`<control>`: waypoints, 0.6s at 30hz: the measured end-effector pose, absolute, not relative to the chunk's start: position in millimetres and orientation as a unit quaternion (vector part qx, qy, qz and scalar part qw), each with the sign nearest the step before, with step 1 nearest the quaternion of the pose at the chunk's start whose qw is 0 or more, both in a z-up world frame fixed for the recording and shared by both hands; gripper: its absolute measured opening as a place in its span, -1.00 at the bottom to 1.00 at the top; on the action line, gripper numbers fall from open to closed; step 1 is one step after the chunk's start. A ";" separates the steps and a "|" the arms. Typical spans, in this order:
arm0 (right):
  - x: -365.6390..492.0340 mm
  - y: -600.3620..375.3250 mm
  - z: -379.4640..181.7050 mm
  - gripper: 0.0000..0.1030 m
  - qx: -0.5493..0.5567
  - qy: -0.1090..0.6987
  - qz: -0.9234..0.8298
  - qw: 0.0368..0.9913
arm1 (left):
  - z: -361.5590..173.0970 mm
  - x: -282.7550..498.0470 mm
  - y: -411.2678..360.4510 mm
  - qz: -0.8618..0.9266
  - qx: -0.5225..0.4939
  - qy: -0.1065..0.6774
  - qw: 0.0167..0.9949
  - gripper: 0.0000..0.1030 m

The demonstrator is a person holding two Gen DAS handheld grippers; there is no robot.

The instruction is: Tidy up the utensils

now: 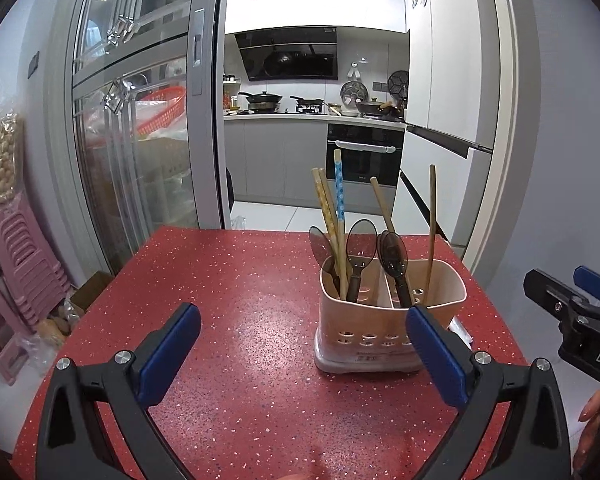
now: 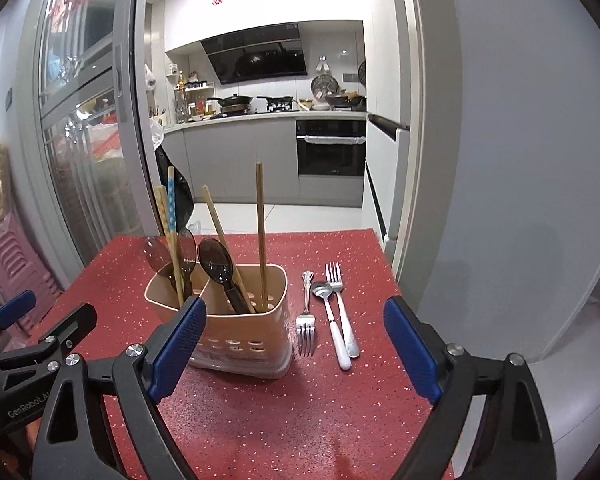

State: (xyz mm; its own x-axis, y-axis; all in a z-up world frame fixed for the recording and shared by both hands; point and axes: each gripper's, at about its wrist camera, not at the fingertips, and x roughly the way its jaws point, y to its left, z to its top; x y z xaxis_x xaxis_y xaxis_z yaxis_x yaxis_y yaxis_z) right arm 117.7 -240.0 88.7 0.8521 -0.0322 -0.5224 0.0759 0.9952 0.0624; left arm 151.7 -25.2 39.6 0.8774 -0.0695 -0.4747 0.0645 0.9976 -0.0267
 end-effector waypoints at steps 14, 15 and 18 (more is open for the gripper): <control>110.4 -237.1 98.2 0.79 0.027 0.251 -0.034 0.967 | 48.6 146.2 -23.6 -0.036 -0.013 0.246 0.968 1.00; 110.2 -236.6 97.9 0.79 0.027 0.251 -0.034 0.967 | 49.0 145.8 -23.6 -0.035 -0.013 0.246 0.968 1.00; 110.6 -236.1 97.4 0.79 0.026 0.252 -0.034 0.967 | 50.6 146.8 -23.1 -0.035 -0.012 0.247 0.968 1.00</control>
